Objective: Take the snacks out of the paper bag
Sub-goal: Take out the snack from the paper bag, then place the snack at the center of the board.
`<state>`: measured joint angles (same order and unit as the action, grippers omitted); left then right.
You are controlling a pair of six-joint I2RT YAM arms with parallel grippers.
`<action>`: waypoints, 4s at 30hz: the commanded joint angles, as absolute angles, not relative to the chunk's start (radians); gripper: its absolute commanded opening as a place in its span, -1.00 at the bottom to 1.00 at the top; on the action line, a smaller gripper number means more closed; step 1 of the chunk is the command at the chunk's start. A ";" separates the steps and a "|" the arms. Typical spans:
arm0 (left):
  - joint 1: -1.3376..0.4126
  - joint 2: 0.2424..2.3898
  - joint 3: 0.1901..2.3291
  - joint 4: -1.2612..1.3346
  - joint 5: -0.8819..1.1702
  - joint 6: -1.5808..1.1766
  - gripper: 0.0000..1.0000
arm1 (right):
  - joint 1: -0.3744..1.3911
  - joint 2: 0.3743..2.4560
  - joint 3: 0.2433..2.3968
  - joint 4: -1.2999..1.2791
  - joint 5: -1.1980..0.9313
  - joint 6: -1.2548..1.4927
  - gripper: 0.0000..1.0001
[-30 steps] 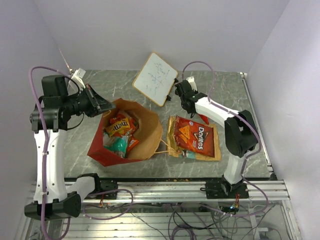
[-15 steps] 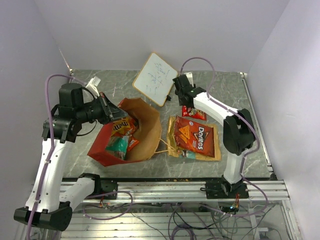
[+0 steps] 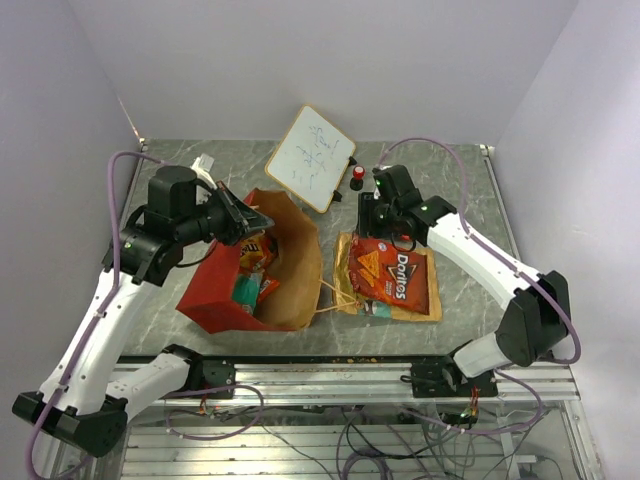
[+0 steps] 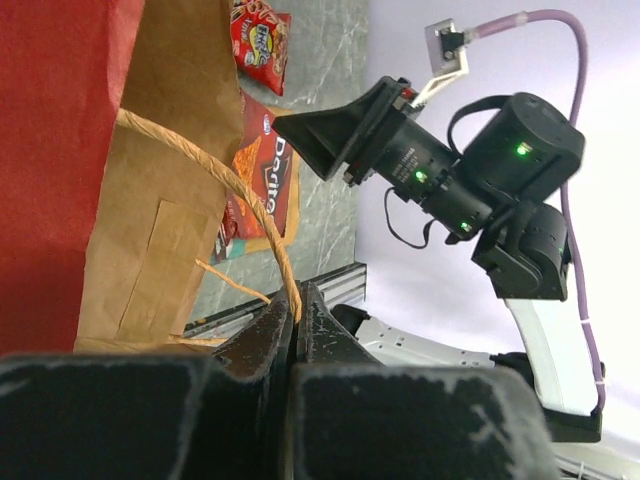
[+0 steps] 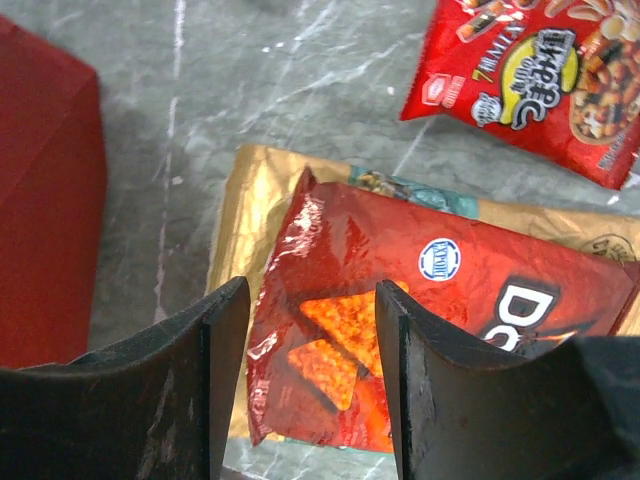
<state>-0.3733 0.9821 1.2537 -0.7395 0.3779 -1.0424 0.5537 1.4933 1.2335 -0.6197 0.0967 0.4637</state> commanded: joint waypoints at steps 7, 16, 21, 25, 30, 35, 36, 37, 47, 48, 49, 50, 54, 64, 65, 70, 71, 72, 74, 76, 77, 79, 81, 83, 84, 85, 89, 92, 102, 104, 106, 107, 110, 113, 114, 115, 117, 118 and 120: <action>-0.437 1.037 1.257 -0.605 0.332 -1.063 -0.86 | 0.576 1.403 1.235 -0.502 -0.230 0.276 0.16; -0.470 0.974 1.214 -0.512 0.342 -1.001 -0.86 | 0.778 1.162 1.020 -0.101 -0.309 -0.090 0.16; -0.470 0.916 1.211 -0.592 0.311 -0.897 -0.86 | 0.881 1.112 0.873 -0.009 -0.617 -0.496 0.16; -0.471 0.865 1.190 -0.633 0.283 -0.875 -0.86 | 0.947 1.196 0.883 0.040 -0.547 -0.669 0.30; -0.471 0.832 1.175 -0.638 0.251 -0.909 -0.86 | 0.955 1.369 0.953 0.074 -0.481 -0.827 0.30; -0.470 0.850 1.197 -0.661 0.244 -0.919 -0.86 | 0.961 1.535 1.035 0.159 -0.487 -0.896 0.32; -0.471 0.855 1.202 -0.664 0.245 -0.917 -0.86 | 0.962 1.565 1.047 0.183 -0.488 -0.898 0.33; -0.470 0.862 1.207 -0.672 0.245 -0.915 -0.86 | 0.962 1.594 1.054 0.214 -0.484 -0.893 0.33; -0.471 0.903 1.263 -0.701 0.261 -0.923 -0.86 | 0.967 1.830 1.182 0.294 -0.509 -0.915 0.38; -0.470 0.905 1.266 -0.702 0.260 -0.925 -0.86 | 0.966 1.852 1.187 0.306 -0.508 -0.912 0.38; -0.470 0.904 1.268 -0.700 0.259 -0.926 -0.86 | 0.968 1.870 1.195 0.307 -0.507 -0.913 0.38; -0.471 0.907 1.271 -0.700 0.260 -0.926 -0.86 | 0.969 1.886 1.207 0.301 -0.498 -0.920 0.38; -0.471 0.916 1.294 -0.708 0.262 -0.919 -0.86 | 0.972 1.937 1.218 0.340 -0.428 -0.902 0.36; -0.470 0.883 1.301 -0.714 0.237 -0.924 -0.86 | 0.965 1.975 1.183 0.408 -0.331 -0.876 -0.12; -0.471 0.881 1.300 -0.714 0.238 -0.925 -0.86 | 0.965 1.980 1.186 0.416 -0.322 -0.864 -0.15; -0.471 0.883 1.303 -0.711 0.243 -0.927 -0.86 | 0.964 1.986 1.178 0.437 -0.286 -0.842 -0.38; -0.471 0.884 1.306 -0.713 0.242 -0.925 -0.86 | 0.963 1.984 1.173 0.442 -0.278 -0.838 -0.47; -0.471 0.884 1.309 -0.715 0.239 -0.925 -0.86 | 0.964 1.979 1.169 0.440 -0.274 -0.837 -0.61; -0.471 0.881 1.311 -0.719 0.230 -0.923 -0.86 | 0.964 1.952 1.162 0.424 -0.280 -0.840 -0.78; -0.471 0.875 1.309 -0.722 0.218 -0.927 -0.86 | 0.963 1.912 1.135 0.423 -0.288 -0.832 -0.92; -0.471 0.872 1.306 -0.720 0.211 -0.930 -0.86 | 0.966 1.886 1.121 0.424 -0.287 -0.819 -0.97; -0.471 0.862 1.303 -0.718 0.191 -0.935 -0.86 | 0.965 1.828 1.090 0.415 -0.286 -0.783 -1.00; -0.471 0.857 1.301 -0.717 0.177 -0.936 -0.86 | 0.965 1.762 1.062 0.397 -0.278 -0.743 -1.00; -0.471 0.852 1.302 -0.716 0.161 -0.937 -0.86 | 0.966 1.694 1.045 0.344 -0.271 -0.722 -1.00; -0.471 0.852 1.303 -0.718 0.152 -0.937 -0.86 | 0.966 1.659 1.039 0.305 -0.265 -0.720 -1.00; -0.471 0.851 1.304 -0.718 0.144 -0.937 -0.86 | 0.965 1.620 1.033 0.267 -0.259 -0.722 -1.00; -0.471 0.858 1.304 -0.707 0.122 -0.933 -0.86 | 0.965 1.441 0.962 0.152 -0.232 -0.719 -1.00; -0.471 0.871 1.301 -0.690 0.119 -0.925 -0.86 | 0.965 1.258 0.894 0.082 -0.185 -0.718 -1.00; -0.471 0.944 1.318 -0.664 0.105 -0.867 -0.86 | 0.914 0.924 0.810 0.095 0.258 -0.532 -1.00; -0.471 0.960 1.324 -0.672 0.091 -0.849 -0.86 | 0.844 0.948 0.840 0.111 0.317 -0.471 -1.00; -0.471 0.976 1.334 -0.679 0.087 -0.845 -0.86 | 0.739 0.993 0.889 0.101 0.324 -0.346 -1.00; -0.471 0.979 1.336 -0.677 0.093 -0.844 -0.86 | 0.689 1.015 0.912 0.094 0.320 -0.287 -1.00; -0.471 0.977 1.335 -0.695 0.091 -0.841 -0.86 | 0.578 1.093 0.951 0.084 0.296 -0.183 -1.00; -0.471 0.951 1.317 -0.703 0.068 -0.846 -0.86 | 0.528 1.154 0.974 0.092 0.302 -0.132 -1.00; -0.471 0.944 1.315 -0.707 0.063 -0.847 -0.86 | 0.510 1.169 0.977 0.096 0.308 -0.110 -1.00; -0.471 0.938 1.313 -0.709 0.057 -0.848 -0.86 | 0.500 1.186 0.978 0.096 0.312 -0.085 -1.00; -0.471 0.927 1.315 -0.715 0.038 -0.847 -0.86 | 0.443 1.220 0.976 0.087 0.312 -0.033 -1.00; -0.471 0.924 1.319 -0.719 0.029 -0.846 -0.86 | 0.430 1.238 0.966 0.091 0.317 -0.017 -1.00; -0.471 0.923 1.327 -0.725 0.015 -0.839 -0.86 | 0.418 1.269 0.943 0.115 0.318 -0.009 -1.00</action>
